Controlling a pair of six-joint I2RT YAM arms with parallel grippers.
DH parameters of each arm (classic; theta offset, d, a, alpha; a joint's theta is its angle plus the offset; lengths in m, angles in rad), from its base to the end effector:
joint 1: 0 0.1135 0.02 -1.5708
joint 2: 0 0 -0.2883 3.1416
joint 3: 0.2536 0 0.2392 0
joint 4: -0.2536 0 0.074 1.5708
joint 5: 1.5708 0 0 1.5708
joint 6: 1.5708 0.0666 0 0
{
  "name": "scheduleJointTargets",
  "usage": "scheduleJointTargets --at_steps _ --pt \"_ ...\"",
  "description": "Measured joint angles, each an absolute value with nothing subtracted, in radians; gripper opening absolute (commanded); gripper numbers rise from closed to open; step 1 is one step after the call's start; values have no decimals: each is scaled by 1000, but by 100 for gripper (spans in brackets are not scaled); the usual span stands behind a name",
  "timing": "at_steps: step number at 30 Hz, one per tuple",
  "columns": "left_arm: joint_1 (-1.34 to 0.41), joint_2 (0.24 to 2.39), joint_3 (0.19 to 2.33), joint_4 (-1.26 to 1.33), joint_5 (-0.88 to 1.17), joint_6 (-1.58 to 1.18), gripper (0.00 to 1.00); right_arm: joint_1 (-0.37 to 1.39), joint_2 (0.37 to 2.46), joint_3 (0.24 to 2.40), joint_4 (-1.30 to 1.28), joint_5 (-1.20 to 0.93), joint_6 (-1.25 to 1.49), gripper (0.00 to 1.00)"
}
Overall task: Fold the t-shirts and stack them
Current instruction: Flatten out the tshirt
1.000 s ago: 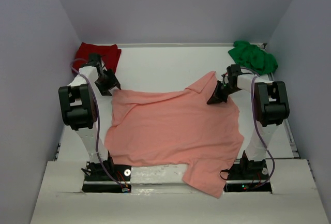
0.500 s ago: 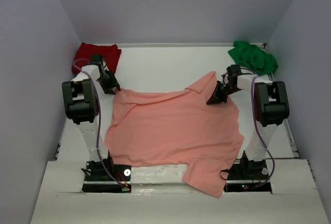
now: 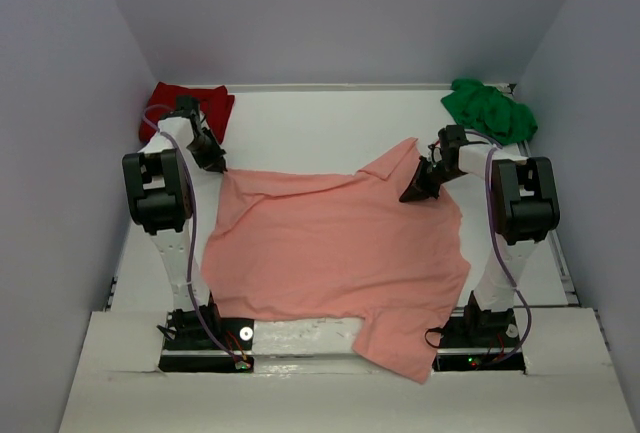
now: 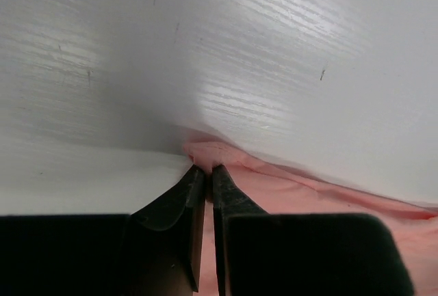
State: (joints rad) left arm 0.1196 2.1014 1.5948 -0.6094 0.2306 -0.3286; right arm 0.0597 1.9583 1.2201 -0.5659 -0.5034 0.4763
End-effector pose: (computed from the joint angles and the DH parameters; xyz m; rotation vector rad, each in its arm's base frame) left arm 0.4570 0.0396 0.1776 -0.5274 2.6382 -0.3747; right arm 0.3729 0.0545 0.1413 0.5032 2.8655 0.8243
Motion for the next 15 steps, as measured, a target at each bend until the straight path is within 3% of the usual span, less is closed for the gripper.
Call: scheduleJointTargets --at_steps 9,14,15 --pt "125 2163 1747 -682 199 -314 27 60 1958 1220 -566 -503 476 0" --pt "140 2210 1819 -716 189 -303 36 60 1958 1220 -567 -502 476 0" --pt "145 2220 1830 -722 187 -300 42 60 1958 1220 -567 -502 476 0"
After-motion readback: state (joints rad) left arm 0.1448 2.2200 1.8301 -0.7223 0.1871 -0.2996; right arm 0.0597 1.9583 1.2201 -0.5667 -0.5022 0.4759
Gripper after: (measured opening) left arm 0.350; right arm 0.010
